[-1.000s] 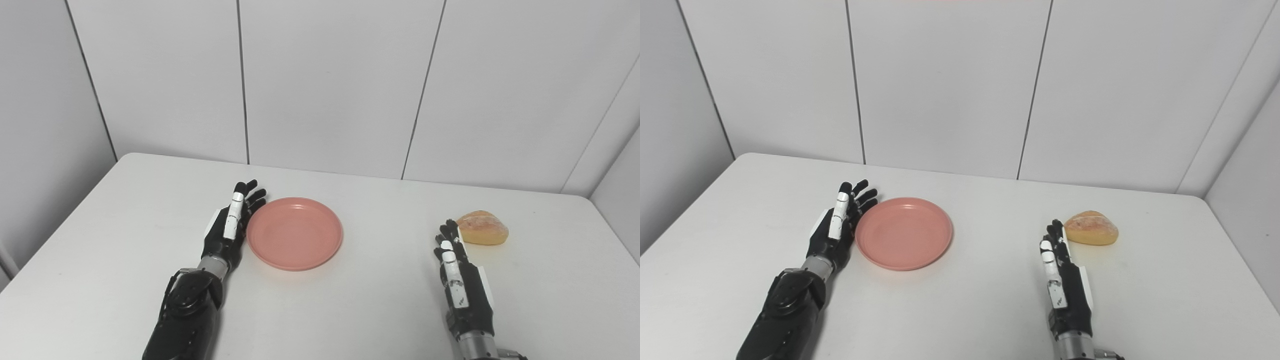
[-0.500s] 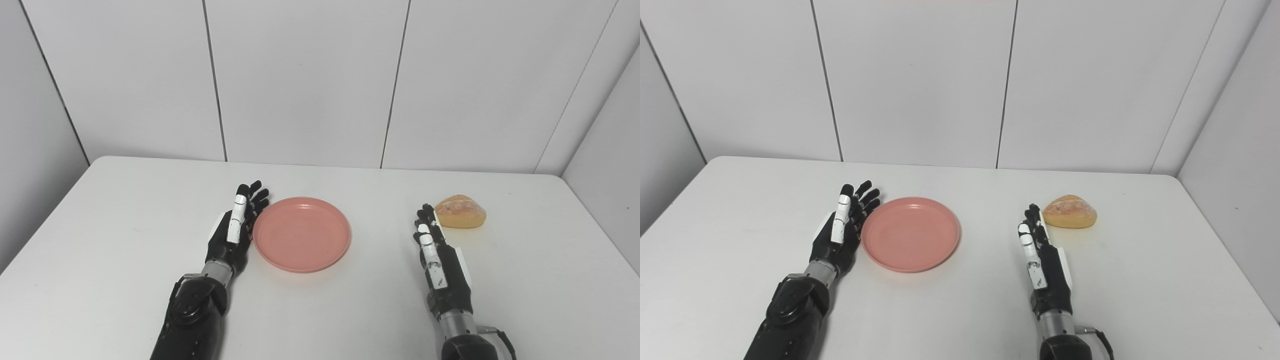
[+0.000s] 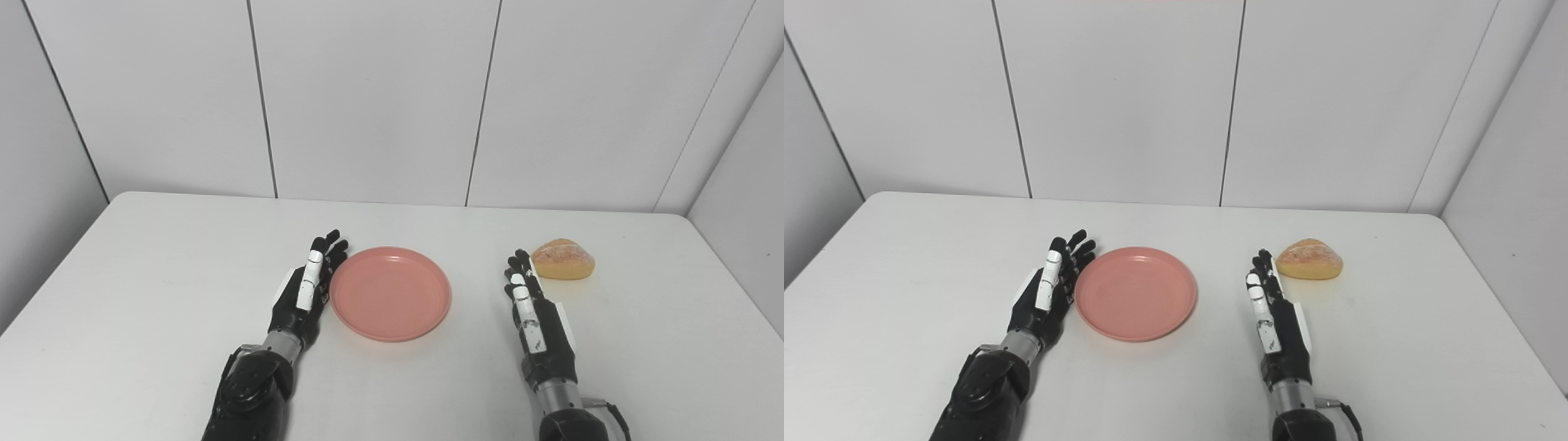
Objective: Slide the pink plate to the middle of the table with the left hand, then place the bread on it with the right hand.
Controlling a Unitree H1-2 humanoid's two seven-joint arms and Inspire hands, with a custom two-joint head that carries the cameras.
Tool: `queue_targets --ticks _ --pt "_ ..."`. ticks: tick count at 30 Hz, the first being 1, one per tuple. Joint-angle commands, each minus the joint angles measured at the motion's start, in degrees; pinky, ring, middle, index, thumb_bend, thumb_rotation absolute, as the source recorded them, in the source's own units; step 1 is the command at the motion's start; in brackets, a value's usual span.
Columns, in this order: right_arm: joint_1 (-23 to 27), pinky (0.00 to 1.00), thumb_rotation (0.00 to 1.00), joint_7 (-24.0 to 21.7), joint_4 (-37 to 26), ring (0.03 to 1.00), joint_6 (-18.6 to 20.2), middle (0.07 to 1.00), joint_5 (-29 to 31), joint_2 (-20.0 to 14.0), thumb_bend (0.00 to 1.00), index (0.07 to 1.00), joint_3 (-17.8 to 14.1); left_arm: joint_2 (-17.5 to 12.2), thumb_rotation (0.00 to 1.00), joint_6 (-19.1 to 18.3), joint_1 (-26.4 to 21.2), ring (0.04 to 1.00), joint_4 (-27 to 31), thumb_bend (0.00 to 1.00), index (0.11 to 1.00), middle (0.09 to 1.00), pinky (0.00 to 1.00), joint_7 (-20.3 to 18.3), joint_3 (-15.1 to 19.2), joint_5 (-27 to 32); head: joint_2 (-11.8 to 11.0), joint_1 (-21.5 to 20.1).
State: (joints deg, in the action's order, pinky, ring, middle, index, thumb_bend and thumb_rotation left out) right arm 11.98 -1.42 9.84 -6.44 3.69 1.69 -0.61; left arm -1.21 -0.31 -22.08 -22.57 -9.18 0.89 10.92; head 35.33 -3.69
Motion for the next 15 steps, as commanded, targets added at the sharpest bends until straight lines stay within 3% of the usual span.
queue_targets --ticks 1,15 --pt "1.29 1.00 0.87 -0.25 -0.13 0.983 -1.59 0.977 0.20 -0.04 0.58 0.981 0.00 0.54 1.00 0.47 -0.32 0.960 0.75 0.77 0.926 0.939 0.99 0.07 -0.44 -0.71 0.04 0.06" --pt "1.51 1.00 0.87 -0.17 -0.42 0.975 -1.32 0.970 0.31 0.03 0.57 0.976 0.01 1.99 1.00 -0.96 0.32 0.960 2.97 0.79 0.921 0.919 1.00 -0.16 -0.62 -0.38 0.94 -0.54"
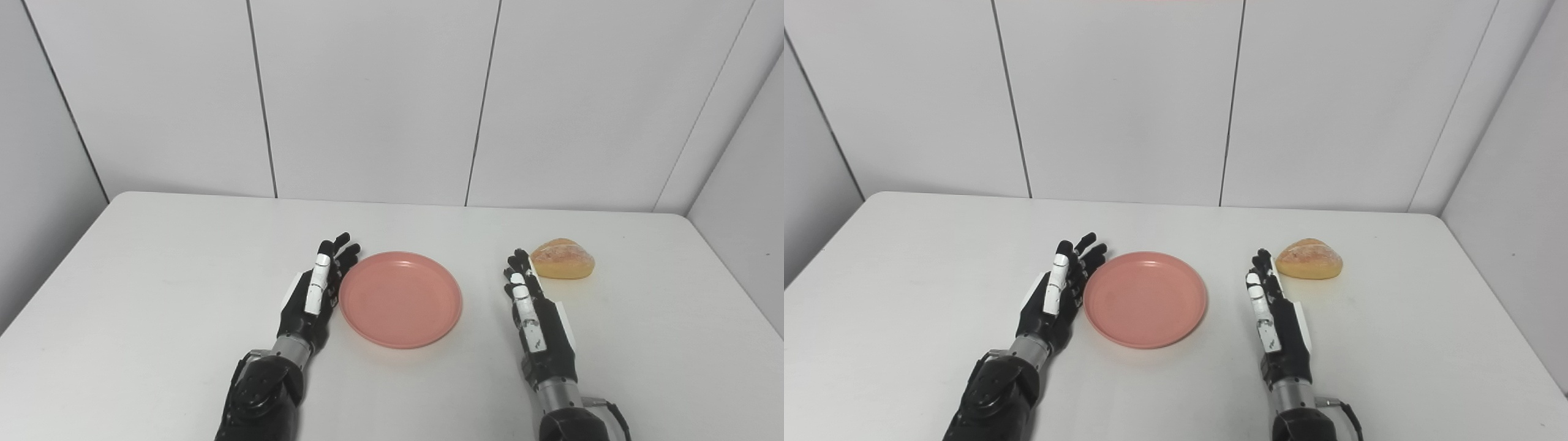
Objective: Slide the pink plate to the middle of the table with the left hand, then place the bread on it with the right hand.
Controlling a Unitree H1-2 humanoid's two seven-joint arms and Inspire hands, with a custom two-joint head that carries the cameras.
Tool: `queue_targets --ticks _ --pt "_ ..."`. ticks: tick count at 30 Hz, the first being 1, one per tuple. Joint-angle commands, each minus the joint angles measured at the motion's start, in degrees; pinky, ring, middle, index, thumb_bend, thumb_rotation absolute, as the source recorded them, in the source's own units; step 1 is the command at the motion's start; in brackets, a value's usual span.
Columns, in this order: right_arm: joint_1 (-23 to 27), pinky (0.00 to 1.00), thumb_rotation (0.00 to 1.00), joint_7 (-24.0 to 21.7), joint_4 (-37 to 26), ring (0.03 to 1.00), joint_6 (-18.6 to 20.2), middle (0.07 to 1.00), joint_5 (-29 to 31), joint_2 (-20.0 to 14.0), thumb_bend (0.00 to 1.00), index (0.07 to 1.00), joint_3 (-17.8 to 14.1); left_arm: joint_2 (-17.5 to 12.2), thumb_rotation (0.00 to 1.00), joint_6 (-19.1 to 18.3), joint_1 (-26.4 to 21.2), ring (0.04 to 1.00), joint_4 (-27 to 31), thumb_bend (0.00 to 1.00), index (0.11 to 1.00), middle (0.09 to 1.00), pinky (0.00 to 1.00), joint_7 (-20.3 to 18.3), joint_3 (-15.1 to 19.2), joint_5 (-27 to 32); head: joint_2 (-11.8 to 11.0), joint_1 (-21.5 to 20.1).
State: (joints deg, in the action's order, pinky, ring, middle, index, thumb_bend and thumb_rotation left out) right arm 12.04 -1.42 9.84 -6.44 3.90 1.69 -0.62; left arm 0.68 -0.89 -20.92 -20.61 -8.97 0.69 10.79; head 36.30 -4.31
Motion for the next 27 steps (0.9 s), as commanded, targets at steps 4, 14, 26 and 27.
queue_targets --ticks 4,14,26,27 --pt "1.51 1.00 0.87 -0.03 -0.45 0.972 -1.22 0.968 -0.09 -0.02 0.58 0.974 0.01 0.05 1.00 -1.20 -0.48 0.966 1.98 0.79 0.923 0.926 1.00 -1.02 -0.81 -0.08 0.29 -0.04" --pt "1.49 1.00 0.87 -0.30 -0.71 0.979 -0.75 0.974 0.47 -0.03 0.57 0.979 -0.07 0.12 1.00 -2.51 0.00 0.976 3.44 0.76 0.942 0.946 1.00 -2.62 -2.15 0.34 0.50 0.17" --pt "1.38 1.00 0.88 -0.36 -1.01 0.978 -0.62 0.973 0.19 -0.15 0.58 0.981 0.15 0.08 1.00 -3.68 1.04 0.991 5.03 0.74 0.956 0.955 1.00 -3.59 -3.51 0.76 0.81 0.43" --pt "1.35 1.00 0.89 -0.40 -1.10 0.980 -0.48 0.974 0.18 -0.18 0.58 0.983 0.19 0.10 1.00 -3.79 1.11 0.991 5.13 0.74 0.957 0.956 1.00 -3.65 -3.58 0.82 0.81 0.43"
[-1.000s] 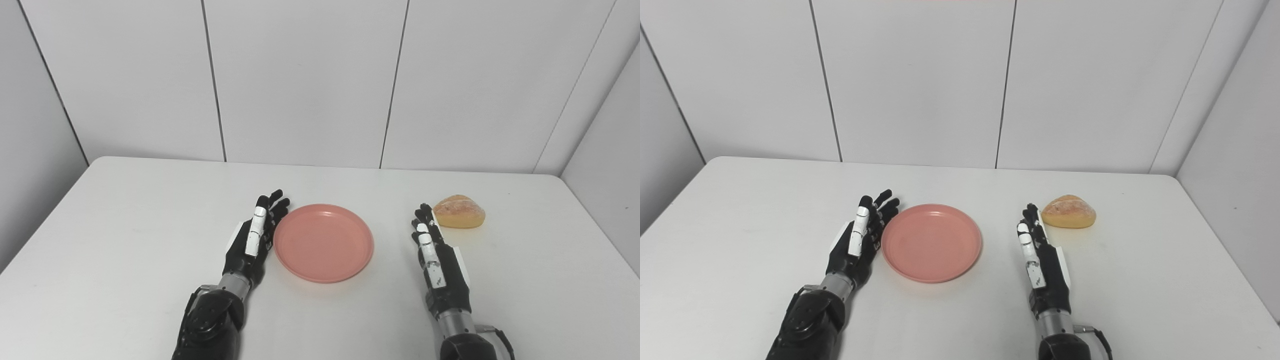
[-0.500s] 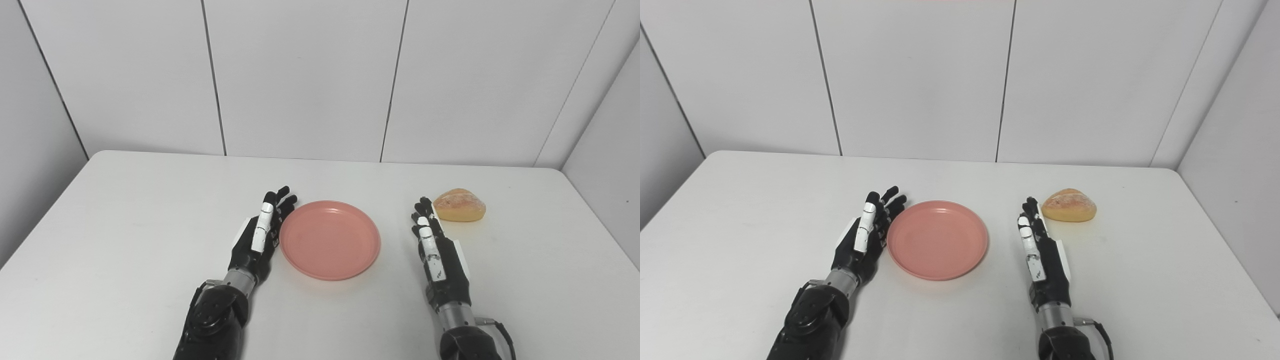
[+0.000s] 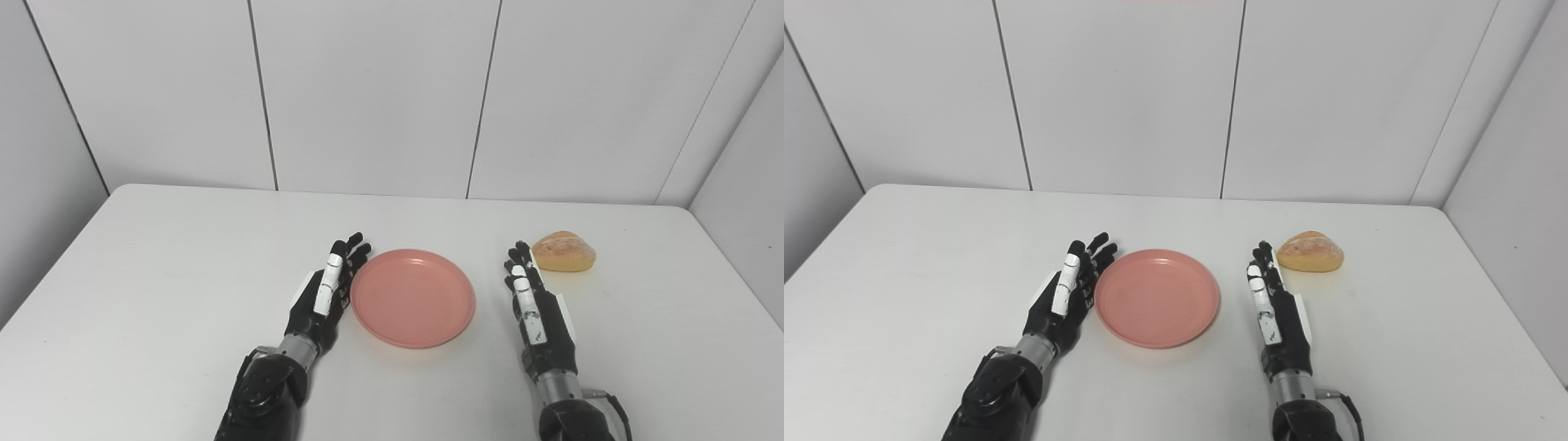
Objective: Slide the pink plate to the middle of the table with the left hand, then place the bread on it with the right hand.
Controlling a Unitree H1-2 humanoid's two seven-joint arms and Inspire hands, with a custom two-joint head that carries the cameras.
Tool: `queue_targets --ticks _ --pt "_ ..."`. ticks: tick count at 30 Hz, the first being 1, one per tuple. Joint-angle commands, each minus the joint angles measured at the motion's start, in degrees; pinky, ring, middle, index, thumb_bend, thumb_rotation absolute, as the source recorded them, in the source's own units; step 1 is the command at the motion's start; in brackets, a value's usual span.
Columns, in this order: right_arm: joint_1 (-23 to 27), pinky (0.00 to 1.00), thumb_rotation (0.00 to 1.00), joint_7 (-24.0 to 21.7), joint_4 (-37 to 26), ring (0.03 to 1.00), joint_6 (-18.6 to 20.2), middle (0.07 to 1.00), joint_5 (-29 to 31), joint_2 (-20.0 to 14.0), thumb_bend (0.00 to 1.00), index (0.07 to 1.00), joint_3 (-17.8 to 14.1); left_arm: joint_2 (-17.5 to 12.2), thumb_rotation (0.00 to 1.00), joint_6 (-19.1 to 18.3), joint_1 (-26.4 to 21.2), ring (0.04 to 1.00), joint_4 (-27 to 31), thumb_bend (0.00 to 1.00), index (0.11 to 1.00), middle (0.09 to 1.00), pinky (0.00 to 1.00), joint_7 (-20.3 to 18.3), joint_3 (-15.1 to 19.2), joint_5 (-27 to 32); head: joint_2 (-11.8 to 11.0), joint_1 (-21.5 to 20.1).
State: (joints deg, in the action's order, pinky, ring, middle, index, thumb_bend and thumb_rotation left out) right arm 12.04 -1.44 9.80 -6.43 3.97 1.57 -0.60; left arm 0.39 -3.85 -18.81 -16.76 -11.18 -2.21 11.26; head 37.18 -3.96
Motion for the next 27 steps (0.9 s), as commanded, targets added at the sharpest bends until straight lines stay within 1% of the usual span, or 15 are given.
queue_targets --ticks 1,10,16,19,21,27 --pt "1.31 1.00 0.89 -0.41 -1.11 0.981 -0.45 0.974 0.11 -0.08 0.59 0.983 0.19 0.44 1.00 -0.88 -0.95 0.989 1.37 0.74 0.956 0.955 1.00 -1.46 -0.72 0.41 -0.02 0.07" --pt "1.43 1.00 0.88 -0.11 -1.00 0.977 -0.63 0.973 -0.02 0.06 0.59 0.980 0.10 0.73 1.00 -2.05 -0.53 0.980 2.59 0.75 0.948 0.948 1.00 -0.94 -1.18 -0.16 0.14 0.09" --pt "1.30 1.00 0.88 -0.08 -1.32 0.975 -0.46 0.972 -0.13 -0.02 0.60 0.978 0.09 0.95 1.00 -1.76 -0.33 0.979 2.87 0.74 0.951 0.952 1.00 -0.71 -1.37 -0.36 0.18 -0.08" --pt "1.21 1.00 0.88 -0.20 -1.50 0.978 -0.82 0.975 -0.21 -0.25 0.58 0.980 0.08 1.10 1.00 -1.48 -0.36 0.995 2.61 0.75 0.954 0.959 1.00 0.04 -1.39 -1.18 0.18 -0.09" --pt "1.13 1.00 0.87 -0.15 -1.84 0.979 -1.25 0.978 -0.48 -0.45 0.59 0.980 0.10 1.39 1.00 -0.37 -0.56 1.000 1.74 0.75 0.963 0.972 1.00 0.72 -1.05 -1.70 0.29 -0.15" --pt "0.87 1.00 0.84 0.19 -4.22 0.987 -2.15 0.975 -1.31 -1.08 0.61 0.975 -0.09 1.90 1.00 4.55 -1.99 1.000 -2.56 0.75 0.977 0.981 1.00 1.53 -0.01 -2.00 0.20 -0.33"
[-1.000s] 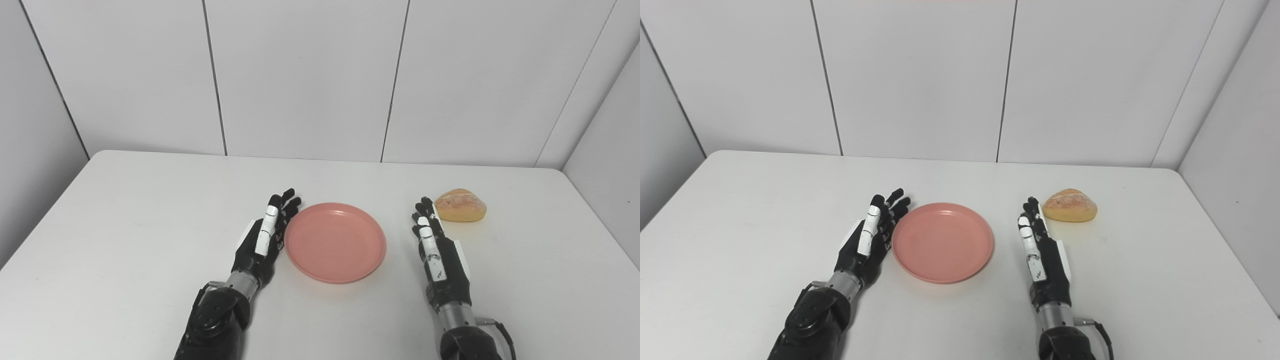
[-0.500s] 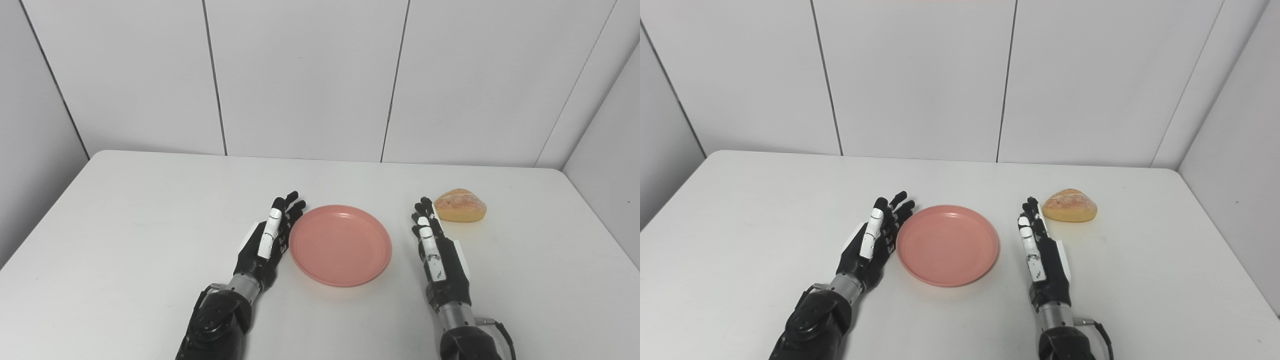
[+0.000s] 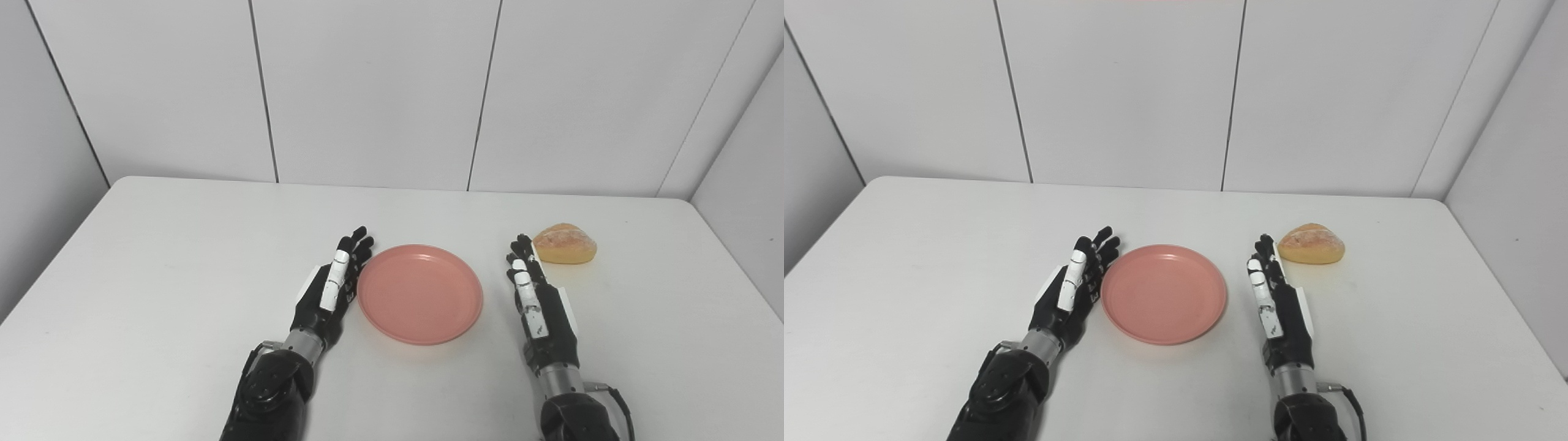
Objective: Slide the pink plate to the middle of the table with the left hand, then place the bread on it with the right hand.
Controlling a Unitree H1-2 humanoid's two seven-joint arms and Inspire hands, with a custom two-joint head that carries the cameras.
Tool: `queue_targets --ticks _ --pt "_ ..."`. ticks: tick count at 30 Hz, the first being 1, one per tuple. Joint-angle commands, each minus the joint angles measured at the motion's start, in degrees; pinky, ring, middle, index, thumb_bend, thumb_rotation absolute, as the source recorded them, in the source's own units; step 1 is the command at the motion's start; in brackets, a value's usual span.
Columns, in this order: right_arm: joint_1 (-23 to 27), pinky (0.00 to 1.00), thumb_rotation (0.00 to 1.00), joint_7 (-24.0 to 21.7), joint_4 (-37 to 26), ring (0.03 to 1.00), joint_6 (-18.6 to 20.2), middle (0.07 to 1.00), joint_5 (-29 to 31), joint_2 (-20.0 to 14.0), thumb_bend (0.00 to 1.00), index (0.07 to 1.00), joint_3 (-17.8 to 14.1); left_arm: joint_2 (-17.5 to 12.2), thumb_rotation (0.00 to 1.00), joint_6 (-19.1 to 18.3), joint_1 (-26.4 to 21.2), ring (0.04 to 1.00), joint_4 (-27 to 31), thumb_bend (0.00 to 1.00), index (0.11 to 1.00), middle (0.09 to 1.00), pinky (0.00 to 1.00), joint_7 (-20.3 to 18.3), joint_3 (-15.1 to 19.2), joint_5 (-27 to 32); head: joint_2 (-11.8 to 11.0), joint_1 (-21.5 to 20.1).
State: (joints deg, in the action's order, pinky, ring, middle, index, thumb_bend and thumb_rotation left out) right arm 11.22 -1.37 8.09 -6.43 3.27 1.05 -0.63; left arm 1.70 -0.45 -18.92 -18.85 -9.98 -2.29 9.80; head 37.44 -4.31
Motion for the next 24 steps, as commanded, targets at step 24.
queue_targets --ticks 24 --pt "8.36 0.88 0.62 0.86 -9.14 0.912 -0.93 0.912 -16.80 -18.63 0.67 0.914 -3.12 2.48 1.00 11.64 -6.08 1.000 -10.47 0.72 1.000 1.000 1.00 7.42 0.63 -7.40 -1.39 -1.65"
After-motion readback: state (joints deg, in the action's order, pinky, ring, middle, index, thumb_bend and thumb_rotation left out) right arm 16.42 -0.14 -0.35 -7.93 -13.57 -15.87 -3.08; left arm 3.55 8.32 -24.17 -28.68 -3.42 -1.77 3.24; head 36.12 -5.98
